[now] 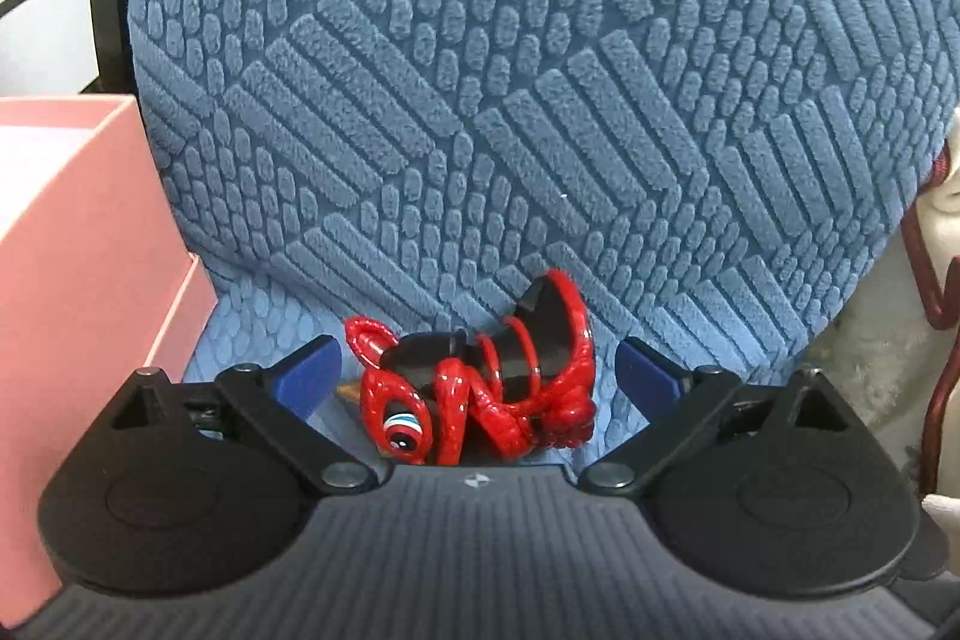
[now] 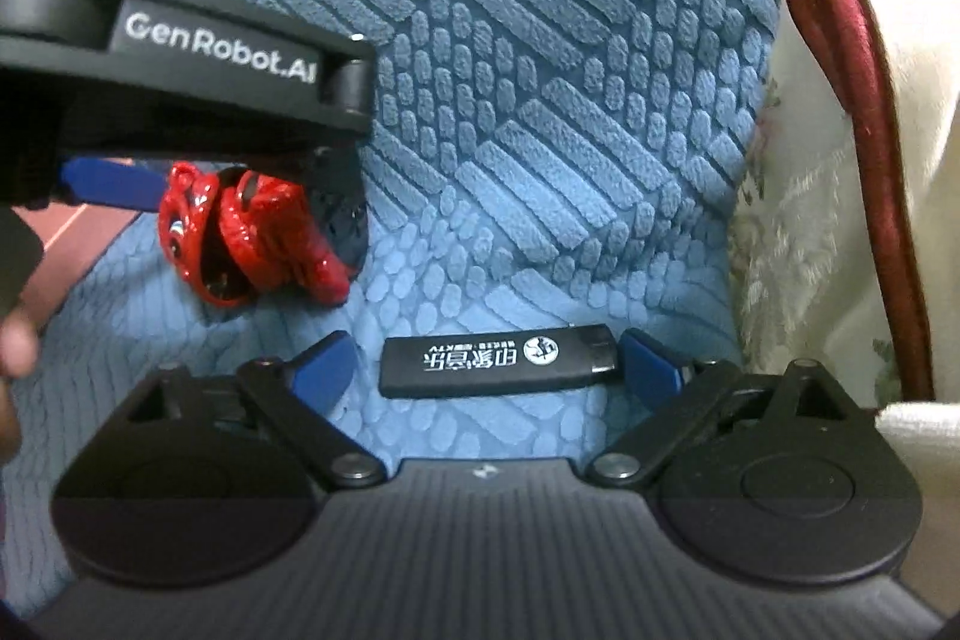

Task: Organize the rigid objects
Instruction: 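Lower the left gripper onto the red toy while the right approaches the black USB stick, then close the left gripper on the red toy while the right grips the USB stick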

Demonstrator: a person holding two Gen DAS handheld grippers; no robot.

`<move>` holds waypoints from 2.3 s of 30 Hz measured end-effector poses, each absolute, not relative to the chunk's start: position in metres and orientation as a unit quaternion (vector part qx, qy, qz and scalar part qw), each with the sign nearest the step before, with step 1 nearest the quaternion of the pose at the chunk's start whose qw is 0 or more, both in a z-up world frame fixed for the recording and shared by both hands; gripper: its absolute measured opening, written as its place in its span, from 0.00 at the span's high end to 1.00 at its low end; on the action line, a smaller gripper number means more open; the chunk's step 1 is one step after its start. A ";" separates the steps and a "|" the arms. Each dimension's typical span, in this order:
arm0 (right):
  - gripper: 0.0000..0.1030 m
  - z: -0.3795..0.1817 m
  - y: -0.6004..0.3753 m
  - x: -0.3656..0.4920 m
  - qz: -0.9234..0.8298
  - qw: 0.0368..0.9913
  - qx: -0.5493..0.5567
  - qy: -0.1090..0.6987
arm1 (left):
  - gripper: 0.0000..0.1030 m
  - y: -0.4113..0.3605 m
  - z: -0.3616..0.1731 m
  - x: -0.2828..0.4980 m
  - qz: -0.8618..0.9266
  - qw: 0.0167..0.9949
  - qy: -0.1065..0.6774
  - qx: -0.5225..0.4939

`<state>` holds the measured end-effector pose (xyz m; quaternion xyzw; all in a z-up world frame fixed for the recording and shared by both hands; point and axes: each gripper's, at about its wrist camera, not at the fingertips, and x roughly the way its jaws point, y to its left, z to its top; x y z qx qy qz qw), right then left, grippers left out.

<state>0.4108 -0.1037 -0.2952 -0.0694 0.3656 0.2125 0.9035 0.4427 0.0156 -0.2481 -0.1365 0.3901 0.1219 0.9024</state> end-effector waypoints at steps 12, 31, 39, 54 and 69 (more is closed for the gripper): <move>0.17 -0.278 -0.118 0.411 0.197 0.904 -0.052 0.375 | 0.04 0.032 -0.267 0.454 0.120 0.897 0.395 -0.157; 0.17 -0.274 -0.099 0.402 0.182 0.901 -0.086 0.385 | 0.17 0.041 -0.286 0.473 0.109 0.894 0.401 -0.168; 0.17 -0.253 -0.104 0.392 0.184 0.906 -0.084 0.373 | 0.17 0.036 -0.265 0.455 0.107 0.890 0.405 -0.179; 0.17 -0.233 -0.119 0.358 0.182 0.903 -0.055 0.386 | 0.17 0.037 -0.211 0.402 0.091 0.894 0.413 -0.150; 0.18 -0.216 -0.134 0.310 0.205 0.893 -0.063 0.396 | 0.17 0.027 -0.193 0.322 0.046 0.908 0.400 -0.114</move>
